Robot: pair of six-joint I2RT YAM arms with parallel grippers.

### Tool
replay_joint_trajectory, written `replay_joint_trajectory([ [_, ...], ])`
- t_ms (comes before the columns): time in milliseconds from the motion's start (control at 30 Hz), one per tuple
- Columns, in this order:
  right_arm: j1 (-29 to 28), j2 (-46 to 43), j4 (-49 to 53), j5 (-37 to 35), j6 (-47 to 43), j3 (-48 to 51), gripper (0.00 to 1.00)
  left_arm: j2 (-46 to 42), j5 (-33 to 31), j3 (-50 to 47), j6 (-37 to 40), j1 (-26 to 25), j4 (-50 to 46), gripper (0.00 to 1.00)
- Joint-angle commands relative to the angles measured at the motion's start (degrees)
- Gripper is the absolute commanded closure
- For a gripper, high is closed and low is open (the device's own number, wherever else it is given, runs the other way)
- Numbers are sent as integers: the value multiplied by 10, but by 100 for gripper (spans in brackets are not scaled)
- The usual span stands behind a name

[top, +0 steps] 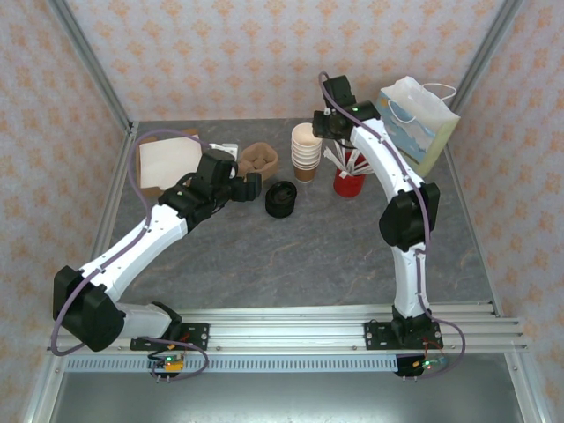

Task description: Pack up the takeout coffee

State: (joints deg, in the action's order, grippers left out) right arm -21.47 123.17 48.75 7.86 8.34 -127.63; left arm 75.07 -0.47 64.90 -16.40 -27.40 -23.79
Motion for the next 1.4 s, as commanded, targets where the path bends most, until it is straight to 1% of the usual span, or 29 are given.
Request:
replay_joint_trajectory([
  [0, 0, 15, 14, 12, 2, -24, 73, -3, -16, 8, 9, -6, -8, 11],
  [133, 0, 19, 16, 18, 1, -25, 75, -3, -18, 4, 8, -7, -8, 11],
  [367, 0, 31, 21, 20, 1, -38, 86, -3, -21, 1, 8, -6, -8, 11],
  [767, -2, 33, 54, 5, -12, -87, 89, -1, -21, -2, 10, -6, -8, 11],
  [967, -2, 18, 67, 7, -11, -116, 91, -2, -22, 0, 12, -6, -11, 11],
  [1067, -3, -3, 73, 8, -9, -132, 91, -8, -25, -1, 9, -6, -13, 11],
  [1233, -21, -72, 72, 4, -11, -128, 91, -38, -43, -23, 2, -6, 2, 11],
  [1300, -35, -110, 67, 1, -15, -103, 91, -55, -61, -41, -4, -6, 14, 11],
  [1367, -51, -153, 53, 1, -16, -49, 91, -72, -82, -58, -10, -6, 22, 10],
])
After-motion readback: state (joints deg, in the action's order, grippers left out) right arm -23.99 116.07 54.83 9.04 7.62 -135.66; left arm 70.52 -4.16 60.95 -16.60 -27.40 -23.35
